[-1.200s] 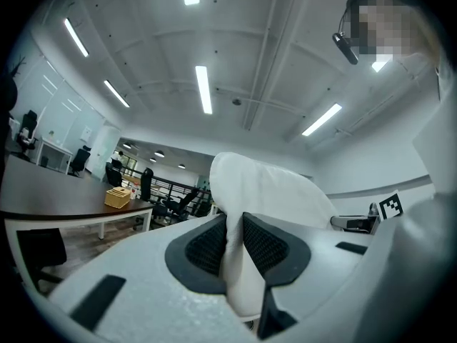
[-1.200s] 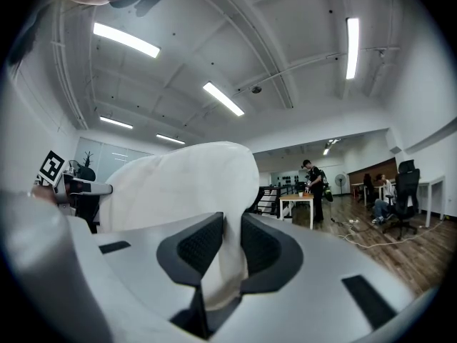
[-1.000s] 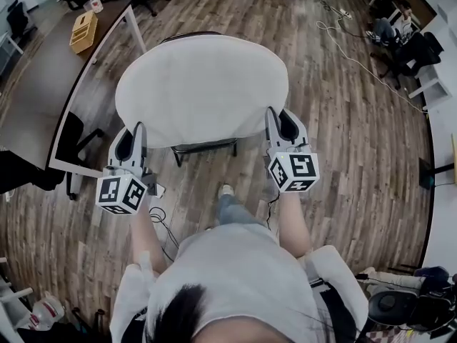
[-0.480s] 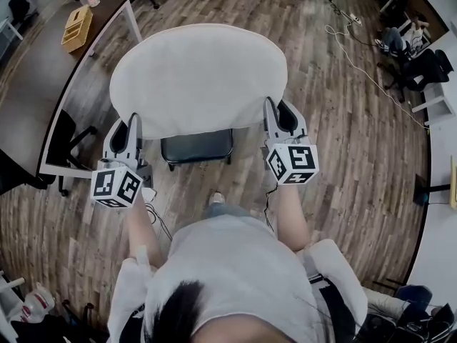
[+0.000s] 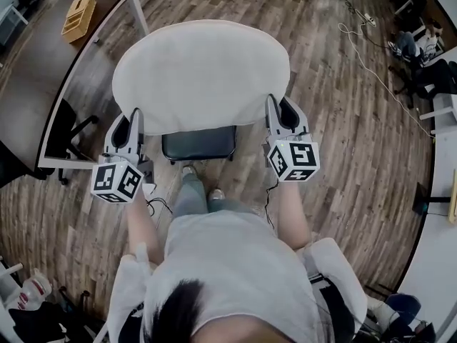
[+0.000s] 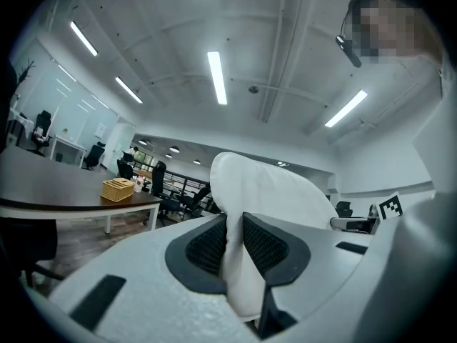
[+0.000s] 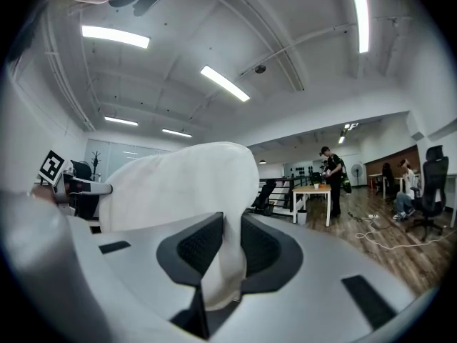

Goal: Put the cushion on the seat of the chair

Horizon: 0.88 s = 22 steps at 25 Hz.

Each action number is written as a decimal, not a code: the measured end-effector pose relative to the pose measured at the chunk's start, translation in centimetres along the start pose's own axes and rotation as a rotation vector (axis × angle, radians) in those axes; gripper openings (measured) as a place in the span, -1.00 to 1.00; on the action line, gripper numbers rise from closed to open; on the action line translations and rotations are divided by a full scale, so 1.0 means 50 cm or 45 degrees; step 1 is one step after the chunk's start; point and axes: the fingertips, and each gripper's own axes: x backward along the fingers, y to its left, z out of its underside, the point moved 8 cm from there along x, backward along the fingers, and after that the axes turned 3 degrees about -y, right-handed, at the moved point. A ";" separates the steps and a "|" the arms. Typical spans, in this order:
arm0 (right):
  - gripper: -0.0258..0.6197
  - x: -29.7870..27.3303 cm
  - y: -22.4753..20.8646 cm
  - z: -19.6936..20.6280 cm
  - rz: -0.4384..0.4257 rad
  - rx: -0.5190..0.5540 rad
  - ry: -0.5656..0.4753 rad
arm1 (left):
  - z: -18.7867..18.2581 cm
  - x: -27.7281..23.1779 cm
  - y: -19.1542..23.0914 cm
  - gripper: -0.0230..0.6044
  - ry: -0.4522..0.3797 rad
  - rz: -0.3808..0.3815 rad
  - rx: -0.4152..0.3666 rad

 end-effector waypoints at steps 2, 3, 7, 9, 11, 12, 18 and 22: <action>-0.74 -0.020 0.000 0.013 0.000 -0.010 0.028 | 0.009 -0.014 0.016 -0.74 0.029 -0.005 0.007; -0.74 -0.030 0.000 0.020 0.003 -0.016 0.045 | 0.016 -0.023 0.025 -0.74 0.045 -0.005 0.015; -0.74 -0.079 -0.001 0.066 0.023 -0.052 0.136 | 0.054 -0.059 0.067 -0.74 0.125 -0.006 0.044; -0.74 -0.104 -0.001 0.095 0.033 -0.081 0.195 | 0.077 -0.078 0.089 -0.74 0.175 -0.012 0.061; -0.74 -0.126 0.001 0.123 0.045 -0.108 0.250 | 0.103 -0.096 0.113 -0.74 0.224 -0.016 0.084; -0.74 -0.135 0.003 0.138 0.053 -0.118 0.277 | 0.115 -0.104 0.126 -0.74 0.250 -0.017 0.097; -0.73 -0.187 0.028 0.226 0.093 -0.162 0.431 | 0.193 -0.142 0.207 -0.74 0.400 -0.021 0.166; -0.73 -0.211 0.032 0.280 0.126 -0.179 0.525 | 0.246 -0.165 0.240 -0.74 0.494 -0.023 0.209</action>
